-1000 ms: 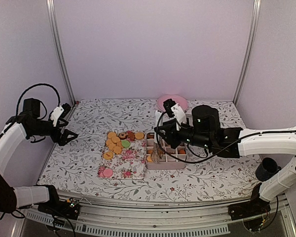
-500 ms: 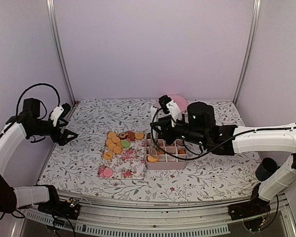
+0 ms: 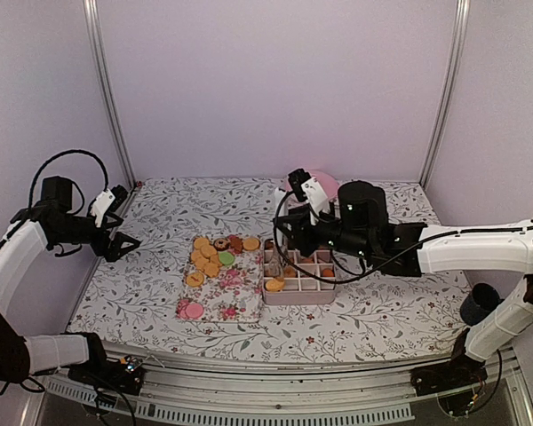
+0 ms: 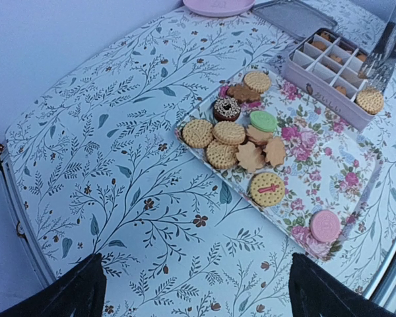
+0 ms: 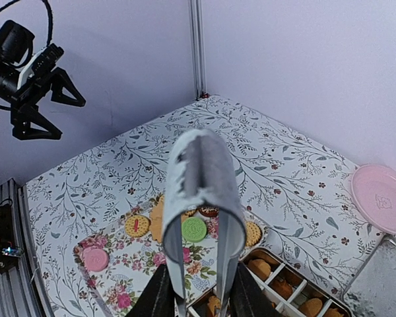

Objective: Pack the cookies
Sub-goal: Adjust the fake cookies in the empty pocket of the box.

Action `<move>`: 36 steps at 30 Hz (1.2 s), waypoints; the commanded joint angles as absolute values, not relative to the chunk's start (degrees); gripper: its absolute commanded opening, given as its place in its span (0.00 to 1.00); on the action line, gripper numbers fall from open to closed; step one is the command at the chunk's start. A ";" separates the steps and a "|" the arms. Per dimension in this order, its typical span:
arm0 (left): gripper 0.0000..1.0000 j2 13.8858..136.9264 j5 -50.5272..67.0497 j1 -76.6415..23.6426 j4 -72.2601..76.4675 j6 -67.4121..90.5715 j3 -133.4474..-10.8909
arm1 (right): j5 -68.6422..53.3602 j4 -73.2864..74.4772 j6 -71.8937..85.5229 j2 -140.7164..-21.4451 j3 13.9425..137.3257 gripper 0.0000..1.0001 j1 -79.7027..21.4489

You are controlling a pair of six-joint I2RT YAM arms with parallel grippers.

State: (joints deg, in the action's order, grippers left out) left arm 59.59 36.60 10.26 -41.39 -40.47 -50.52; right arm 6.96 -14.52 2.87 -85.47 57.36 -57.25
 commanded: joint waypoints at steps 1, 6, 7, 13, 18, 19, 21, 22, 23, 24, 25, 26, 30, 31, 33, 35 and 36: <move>0.97 59.62 37.17 10.72 -41.39 -40.52 -51.77 | 7.45 -17.01 7.77 -83.07 55.98 0.32 -55.45; 0.97 59.63 37.19 10.72 -41.40 -40.69 -51.83 | 9.30 -17.11 15.54 -83.16 53.83 0.38 -55.41; 0.97 59.62 37.10 10.72 -41.40 -40.69 -51.85 | 9.48 -17.09 17.51 -83.24 53.49 0.38 -55.41; 0.97 59.55 37.00 10.68 -41.39 -40.83 -51.60 | 10.79 -16.96 23.61 -82.58 51.79 0.38 -55.53; 0.97 59.51 37.06 10.66 -41.33 -40.87 -51.67 | 10.68 -16.50 26.22 -81.91 51.55 0.38 -55.91; 0.97 59.58 37.13 10.71 -41.31 -40.87 -51.72 | 11.06 -16.17 26.42 -81.89 51.55 0.38 -55.98; 0.97 59.70 37.34 10.72 -41.29 -40.79 -51.77 | 11.62 -15.19 27.24 -81.92 51.83 0.38 -56.03; 0.97 59.68 37.35 10.72 -41.34 -40.74 -51.77 | 11.54 -15.05 27.57 -81.98 51.77 0.38 -56.06; 0.97 59.68 37.35 10.68 -41.35 -40.70 -51.84 | 11.66 -15.03 27.95 -82.05 51.77 0.38 -56.03; 0.97 59.69 37.40 10.72 -41.35 -40.69 -51.85 | 11.77 -14.83 28.27 -82.15 51.77 0.38 -55.99; 0.97 59.68 37.38 10.70 -41.35 -40.69 -51.86 | 11.97 -14.71 28.36 -82.28 51.77 0.38 -55.99; 0.97 59.63 37.36 10.68 -41.39 -40.69 -51.86 | 12.21 -14.73 28.38 -82.32 51.75 0.37 -56.00; 0.97 59.51 37.35 10.72 -41.40 -40.59 -51.77 | 13.27 -15.45 28.11 -82.11 51.75 0.31 -56.04; 0.97 59.50 37.35 10.72 -41.40 -40.60 -51.74 | 13.39 -15.59 27.64 -82.04 51.94 0.29 -56.03; 0.97 59.50 37.35 10.72 -41.39 -40.61 -51.68 | 13.50 -16.01 26.85 -81.93 52.46 0.26 -56.06; 0.97 59.60 37.44 10.72 -41.35 -40.60 -51.76 | 13.78 -16.28 25.32 -81.77 53.11 0.23 -56.02; 0.97 59.67 37.44 10.72 -41.37 -40.60 -51.77 | 13.82 -16.38 24.59 -81.67 53.61 0.21 -56.11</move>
State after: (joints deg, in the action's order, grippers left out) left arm 59.59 36.64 10.26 -41.39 -40.47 -50.52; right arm 12.58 -14.39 26.92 -83.64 51.79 -55.83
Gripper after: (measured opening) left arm 0.970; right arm 0.328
